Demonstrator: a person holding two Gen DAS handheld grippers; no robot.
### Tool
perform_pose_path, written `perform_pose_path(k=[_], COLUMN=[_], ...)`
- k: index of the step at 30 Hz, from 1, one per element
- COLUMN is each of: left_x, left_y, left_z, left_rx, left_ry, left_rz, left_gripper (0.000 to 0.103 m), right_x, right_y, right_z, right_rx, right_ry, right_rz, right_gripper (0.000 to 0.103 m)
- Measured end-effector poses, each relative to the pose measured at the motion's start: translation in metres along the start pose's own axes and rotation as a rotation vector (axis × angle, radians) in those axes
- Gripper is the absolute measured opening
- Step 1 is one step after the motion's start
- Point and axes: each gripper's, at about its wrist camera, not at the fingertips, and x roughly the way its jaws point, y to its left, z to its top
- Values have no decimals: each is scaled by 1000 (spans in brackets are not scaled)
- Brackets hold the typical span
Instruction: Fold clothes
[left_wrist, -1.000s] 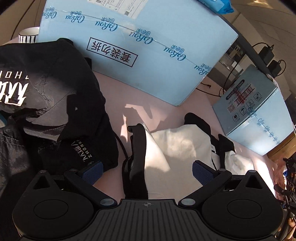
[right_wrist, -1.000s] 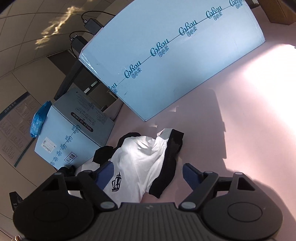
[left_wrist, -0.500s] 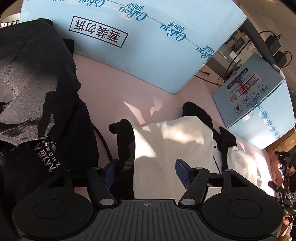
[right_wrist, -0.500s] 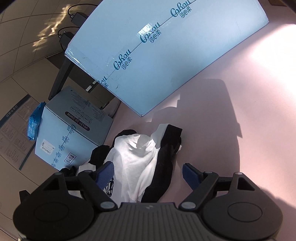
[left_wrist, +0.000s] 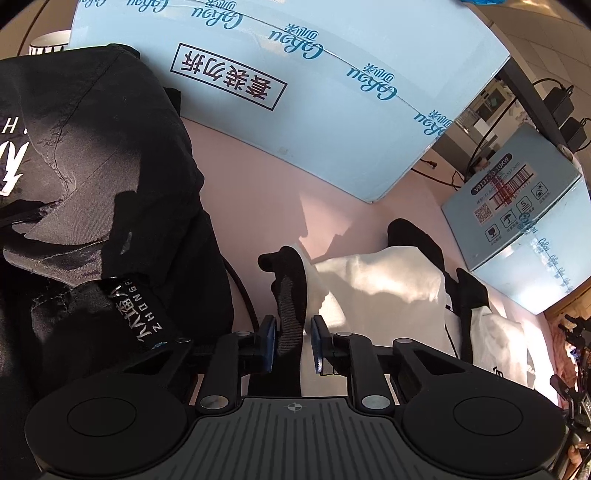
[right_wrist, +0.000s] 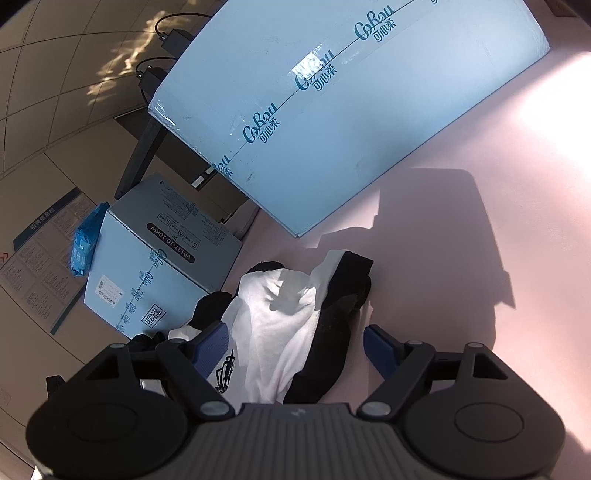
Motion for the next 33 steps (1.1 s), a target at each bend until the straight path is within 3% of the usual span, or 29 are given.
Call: perform_pose_path(k=[3, 11, 14, 18, 23, 26, 29, 31, 33], left_x=[-2, -19, -29, -27, 15, 50, 68, 68, 56], left_y=[2, -12, -42, -110, -203, -220, -224, -230, -235], left_z=[-1, -4, -4, -11, -59, -86, -104, -113, -115], left_rx=[-10, 33, 148, 394, 773, 825, 823, 837, 835], left_ry=[-13, -88, -116, -145, -96, 14, 59, 37, -2], left_rz=[6, 41, 118, 217, 238, 206, 171, 169, 125], left_gripper=[7, 4, 4, 5, 5, 8, 9, 12, 41], right_x=[-3, -5, -7, -8, -11, -15, -17, -17, -18], right_y=[-3, -3, -4, -4, -6, -8, -10, -11, -11], right_z=[1, 0, 0, -1, -3, -3, -2, -2, -3], right_rx=[15, 7, 15, 19, 28, 44, 55, 60, 64], right_ry=[-13, -26, -33, -30, -34, -43, -46, -46, -47], right_rz=[13, 10, 15, 27, 41, 46, 54, 56, 52], right_gripper=[82, 82, 83, 83, 83, 84, 84, 84, 84])
